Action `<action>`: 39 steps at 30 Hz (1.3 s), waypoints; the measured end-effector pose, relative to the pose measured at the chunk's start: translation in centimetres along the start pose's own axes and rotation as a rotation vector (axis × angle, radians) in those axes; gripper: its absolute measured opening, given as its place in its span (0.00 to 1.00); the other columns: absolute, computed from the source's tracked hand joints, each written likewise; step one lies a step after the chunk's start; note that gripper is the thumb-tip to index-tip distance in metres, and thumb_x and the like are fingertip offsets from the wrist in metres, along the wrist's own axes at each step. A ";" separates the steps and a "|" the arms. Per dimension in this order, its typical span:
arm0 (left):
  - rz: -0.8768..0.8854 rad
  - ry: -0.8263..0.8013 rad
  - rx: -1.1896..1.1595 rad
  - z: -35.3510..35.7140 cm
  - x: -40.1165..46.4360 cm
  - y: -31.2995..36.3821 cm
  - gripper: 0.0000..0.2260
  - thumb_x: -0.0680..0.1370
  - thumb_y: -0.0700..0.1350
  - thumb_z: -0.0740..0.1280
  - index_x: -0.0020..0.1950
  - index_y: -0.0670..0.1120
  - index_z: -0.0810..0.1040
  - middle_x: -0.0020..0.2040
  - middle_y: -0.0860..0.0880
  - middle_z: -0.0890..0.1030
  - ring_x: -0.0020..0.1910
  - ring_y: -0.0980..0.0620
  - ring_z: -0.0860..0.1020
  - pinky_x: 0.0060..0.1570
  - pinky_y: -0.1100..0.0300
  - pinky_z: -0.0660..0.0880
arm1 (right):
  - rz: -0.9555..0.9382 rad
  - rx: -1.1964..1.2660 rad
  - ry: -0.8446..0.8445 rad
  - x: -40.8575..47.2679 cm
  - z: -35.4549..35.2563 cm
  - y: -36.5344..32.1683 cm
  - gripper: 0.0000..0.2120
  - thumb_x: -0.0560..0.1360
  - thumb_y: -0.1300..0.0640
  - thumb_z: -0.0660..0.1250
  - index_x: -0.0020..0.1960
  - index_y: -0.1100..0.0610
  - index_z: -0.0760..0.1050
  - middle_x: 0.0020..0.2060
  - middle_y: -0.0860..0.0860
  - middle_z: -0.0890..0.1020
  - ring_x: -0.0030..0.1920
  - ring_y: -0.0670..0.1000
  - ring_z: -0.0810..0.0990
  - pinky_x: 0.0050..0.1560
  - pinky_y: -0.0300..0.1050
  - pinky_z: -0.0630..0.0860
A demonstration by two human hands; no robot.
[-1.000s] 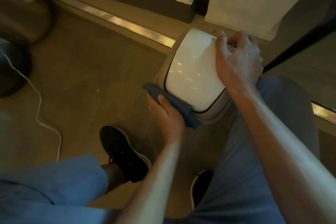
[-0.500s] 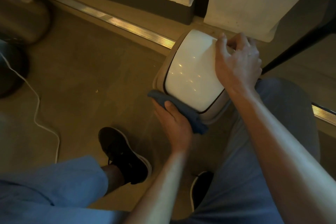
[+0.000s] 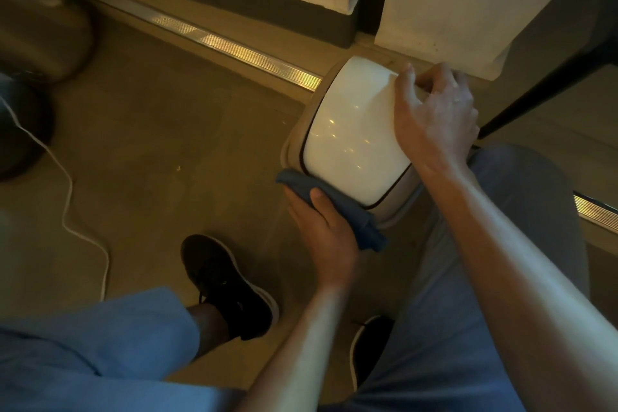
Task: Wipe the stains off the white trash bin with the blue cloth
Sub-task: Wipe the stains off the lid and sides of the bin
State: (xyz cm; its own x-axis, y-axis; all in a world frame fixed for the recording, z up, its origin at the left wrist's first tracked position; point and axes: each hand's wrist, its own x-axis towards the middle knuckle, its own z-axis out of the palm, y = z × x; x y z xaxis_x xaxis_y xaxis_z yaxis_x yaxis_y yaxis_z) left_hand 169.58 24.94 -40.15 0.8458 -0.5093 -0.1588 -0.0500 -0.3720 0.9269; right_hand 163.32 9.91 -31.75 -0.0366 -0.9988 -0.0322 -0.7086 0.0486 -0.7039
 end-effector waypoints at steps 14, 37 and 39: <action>-0.103 -0.055 0.046 0.0 -2.3 0.8 0.26 0.88 0.48 0.55 0.84 0.45 0.50 0.82 0.49 0.58 0.78 0.61 0.56 0.75 0.72 0.52 | 0.017 -0.015 -0.004 -0.2 0.1 -0.2 0.24 0.83 0.37 0.56 0.63 0.57 0.74 0.61 0.53 0.76 0.59 0.52 0.78 0.60 0.55 0.77; 0.067 -0.120 -0.008 -1.3 8.0 2.0 0.19 0.88 0.45 0.52 0.78 0.42 0.66 0.70 0.46 0.68 0.66 0.61 0.70 0.64 0.72 0.63 | -0.011 -0.024 0.031 0.1 0.7 0.1 0.24 0.83 0.37 0.56 0.62 0.56 0.75 0.58 0.53 0.76 0.53 0.48 0.74 0.52 0.47 0.70; 0.123 -0.292 -0.021 -1.5 10.8 3.4 0.17 0.88 0.44 0.53 0.74 0.41 0.71 0.70 0.42 0.72 0.69 0.51 0.72 0.67 0.67 0.66 | -0.011 -0.021 0.028 0.2 0.7 0.2 0.24 0.83 0.38 0.56 0.62 0.56 0.75 0.58 0.53 0.76 0.53 0.49 0.74 0.54 0.49 0.73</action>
State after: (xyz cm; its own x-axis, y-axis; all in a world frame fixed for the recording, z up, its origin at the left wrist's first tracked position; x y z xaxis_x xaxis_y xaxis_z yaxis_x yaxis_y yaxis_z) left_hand 179.34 19.30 -38.25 0.6454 -0.7521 -0.1330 -0.1289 -0.2789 0.9516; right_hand 163.71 9.75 -32.38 -0.0483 -0.9988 -0.0043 -0.7238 0.0379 -0.6889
